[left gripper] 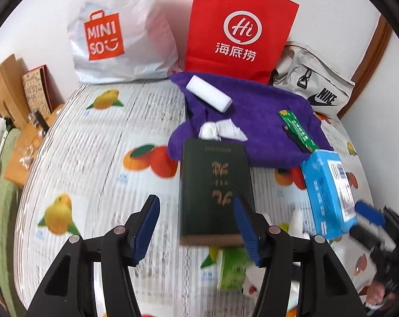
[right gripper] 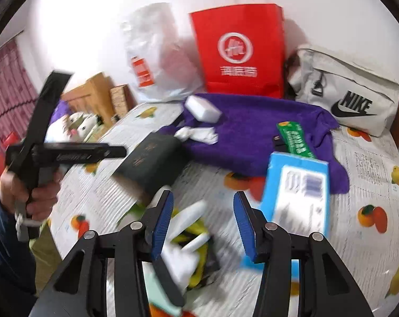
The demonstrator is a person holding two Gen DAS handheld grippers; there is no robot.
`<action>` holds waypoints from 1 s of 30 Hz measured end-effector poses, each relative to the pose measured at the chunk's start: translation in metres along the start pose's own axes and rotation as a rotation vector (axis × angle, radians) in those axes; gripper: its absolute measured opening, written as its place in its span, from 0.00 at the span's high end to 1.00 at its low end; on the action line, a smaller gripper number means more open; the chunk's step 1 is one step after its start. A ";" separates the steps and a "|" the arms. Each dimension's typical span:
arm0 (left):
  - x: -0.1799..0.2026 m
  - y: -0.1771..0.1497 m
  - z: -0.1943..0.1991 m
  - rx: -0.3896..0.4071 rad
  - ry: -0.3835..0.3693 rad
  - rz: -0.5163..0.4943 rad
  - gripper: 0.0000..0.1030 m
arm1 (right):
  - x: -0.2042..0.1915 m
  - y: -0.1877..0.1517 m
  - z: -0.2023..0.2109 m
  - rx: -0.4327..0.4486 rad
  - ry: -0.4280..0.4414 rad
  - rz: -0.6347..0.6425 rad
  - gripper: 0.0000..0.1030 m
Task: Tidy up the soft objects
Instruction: 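Reach the right gripper down and close it on the black watch strap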
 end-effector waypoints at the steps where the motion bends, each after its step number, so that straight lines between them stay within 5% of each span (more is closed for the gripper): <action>1: -0.001 -0.004 0.002 0.000 -0.006 0.002 0.45 | -0.009 -0.008 0.001 -0.007 0.006 0.025 0.60; 12: -0.007 -0.033 0.013 -0.006 -0.033 0.017 0.45 | -0.054 -0.048 -0.016 -0.121 0.036 0.204 0.82; 30: -0.036 -0.047 0.005 -0.034 -0.077 0.075 0.45 | -0.051 -0.059 -0.060 -0.300 -0.048 0.303 0.76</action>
Point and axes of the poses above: each gripper's, at about its wrist camera, not at the fingertips, and z roughly against the way its jaws point, x to its right, y to its top, the point moved 5 cm from there along -z, roughly the way its jaws point, and after that the axes turned 7 degrees about y, right-handed, at the moved point
